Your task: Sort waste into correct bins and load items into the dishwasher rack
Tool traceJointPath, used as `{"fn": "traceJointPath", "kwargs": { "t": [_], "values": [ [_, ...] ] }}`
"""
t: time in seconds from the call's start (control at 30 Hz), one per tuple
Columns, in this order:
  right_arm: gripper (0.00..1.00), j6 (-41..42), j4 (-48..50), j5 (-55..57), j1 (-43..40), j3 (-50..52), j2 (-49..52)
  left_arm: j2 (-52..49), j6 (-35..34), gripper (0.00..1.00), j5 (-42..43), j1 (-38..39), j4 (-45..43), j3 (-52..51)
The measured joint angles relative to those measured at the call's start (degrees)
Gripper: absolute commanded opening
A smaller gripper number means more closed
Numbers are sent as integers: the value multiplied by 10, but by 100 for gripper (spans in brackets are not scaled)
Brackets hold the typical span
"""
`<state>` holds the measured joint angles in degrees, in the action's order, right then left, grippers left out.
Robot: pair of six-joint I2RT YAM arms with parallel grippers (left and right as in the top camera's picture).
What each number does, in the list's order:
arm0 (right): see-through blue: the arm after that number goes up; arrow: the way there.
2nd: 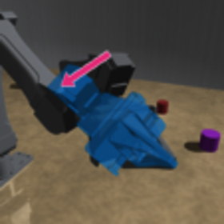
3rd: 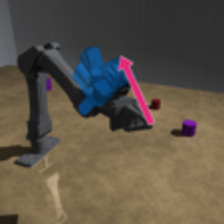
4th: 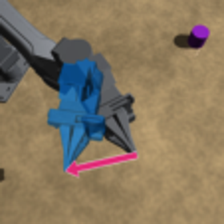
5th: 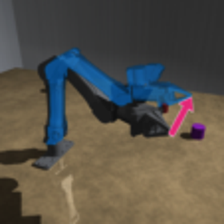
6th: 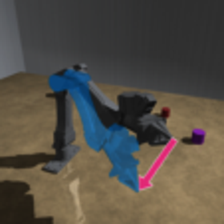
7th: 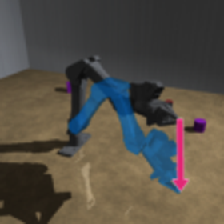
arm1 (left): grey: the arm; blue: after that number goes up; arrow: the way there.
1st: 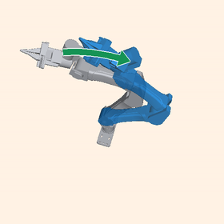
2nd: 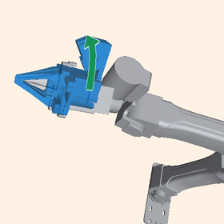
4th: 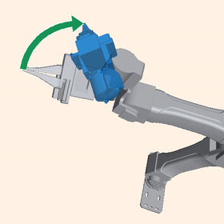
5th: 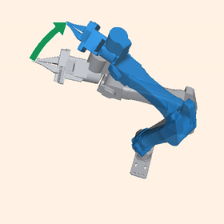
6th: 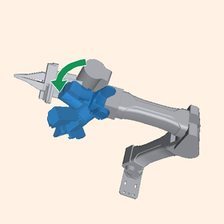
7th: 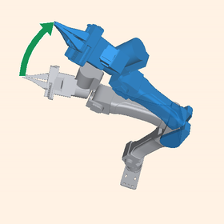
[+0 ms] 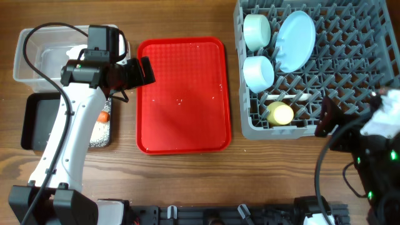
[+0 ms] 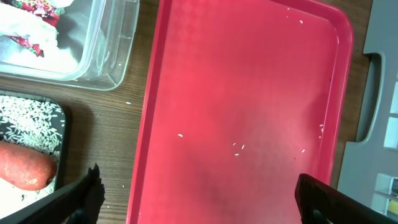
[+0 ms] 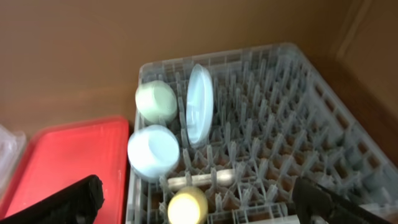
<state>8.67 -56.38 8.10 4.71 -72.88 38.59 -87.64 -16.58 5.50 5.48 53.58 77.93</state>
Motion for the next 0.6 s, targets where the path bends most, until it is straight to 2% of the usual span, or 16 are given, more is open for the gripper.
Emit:
{"fn": "traceJointPath", "kwargs": {
  "t": [0.03, 0.17, 0.23, 0.33, 0.47, 0.6],
  "values": [
    [99, -1, 23, 1, 0, 14, -15, 0, 0, 100, 0, 0, 0, 0],
    [100, -14, 200, 3, -6, 195, -109, 0, 0, 100, 0, 0, 0, 0],
    [100, -15, 307, -3, -6, 314, -155, 0, 0, 100, 0, 0, 0, 0],
    [100, -17, 403, -11, -6, 464, -224, 0, 0, 100, 0, 0, -1, 0],
    [100, -19, 478, -32, -6, 596, -306, 0, 0, 100, 0, 0, 0, 0],
    [100, -19, 520, -50, -6, 675, -355, 0, 0, 100, 0, 0, 0, 0]
  ]
}}
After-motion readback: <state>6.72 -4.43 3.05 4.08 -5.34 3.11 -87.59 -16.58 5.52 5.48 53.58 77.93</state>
